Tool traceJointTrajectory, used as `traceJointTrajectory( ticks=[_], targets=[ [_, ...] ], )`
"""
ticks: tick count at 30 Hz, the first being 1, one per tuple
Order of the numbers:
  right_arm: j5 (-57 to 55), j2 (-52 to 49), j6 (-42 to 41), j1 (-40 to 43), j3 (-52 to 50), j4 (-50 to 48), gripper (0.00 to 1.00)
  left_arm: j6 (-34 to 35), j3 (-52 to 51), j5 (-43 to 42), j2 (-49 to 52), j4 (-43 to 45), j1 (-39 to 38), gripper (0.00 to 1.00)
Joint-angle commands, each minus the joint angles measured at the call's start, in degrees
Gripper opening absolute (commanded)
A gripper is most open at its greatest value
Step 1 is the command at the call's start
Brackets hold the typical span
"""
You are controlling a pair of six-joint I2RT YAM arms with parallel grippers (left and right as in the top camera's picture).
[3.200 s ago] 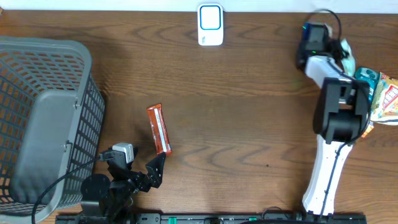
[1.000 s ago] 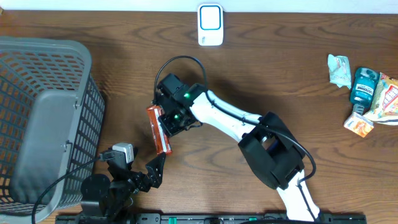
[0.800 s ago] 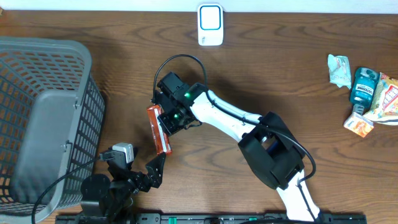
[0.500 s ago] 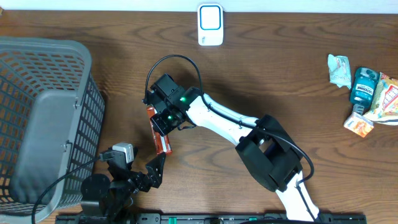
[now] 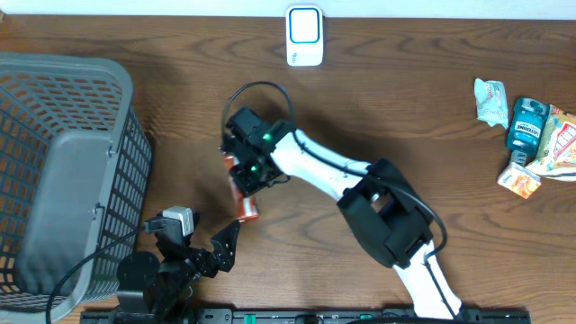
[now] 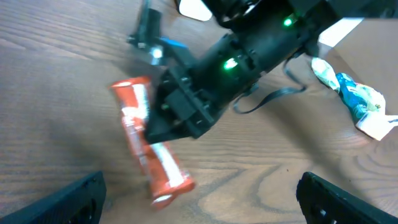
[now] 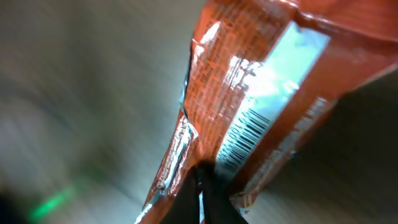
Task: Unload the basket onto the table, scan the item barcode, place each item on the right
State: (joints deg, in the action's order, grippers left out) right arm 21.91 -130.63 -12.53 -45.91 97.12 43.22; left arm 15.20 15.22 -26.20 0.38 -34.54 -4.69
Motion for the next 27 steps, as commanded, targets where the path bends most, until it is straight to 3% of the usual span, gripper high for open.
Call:
traceJointTrajectory(
  ticks=[1,12,14,16,17,19,21,25,27],
  targets=[
    [-16.4,-0.5,0.4,6.1,-1.8,4.9,0.01,0.1,0.2,0.3,-0.2,0.0,0.2,0.98],
    [-18.5,8.6,2.5,17.5,-1.7,11.0,0.04,0.1,0.2,0.3,-0.2,0.0,0.2,0.98],
    [-18.5,12.3,2.5,17.8,-1.7,12.1,0.18,0.1,0.2,0.3,-0.2,0.0,0.2,0.98],
    [-18.6,15.5,2.5,17.1,-1.7,12.7,0.41,0.1,0.2,0.3,-0.2,0.0,0.2,0.98],
    [-18.9,16.9,2.4,16.1,-1.8,13.2,0.58,0.1,0.2,0.3,-0.2,0.0,0.2,0.98],
    [-20.9,17.2,1.6,14.1,-1.8,13.9,0.68,0.1,0.2,0.3,-0.2,0.0,0.2,0.98],
    [-25.3,16.3,-2.7,12.1,-2.6,13.8,0.69,0.1,0.2,0.3,-0.2,0.0,0.2,0.98],
    [-32.0,12.9,-12.7,8.2,-4.1,11.9,0.51,0.1,0.2,0.3,-0.2,0.0,0.2,0.98],
    [-34.5,10.7,-15.6,6.2,-4.1,10.6,0.48,0.1,0.2,0.3,-0.2,0.0,0.2,0.98]
  ],
)
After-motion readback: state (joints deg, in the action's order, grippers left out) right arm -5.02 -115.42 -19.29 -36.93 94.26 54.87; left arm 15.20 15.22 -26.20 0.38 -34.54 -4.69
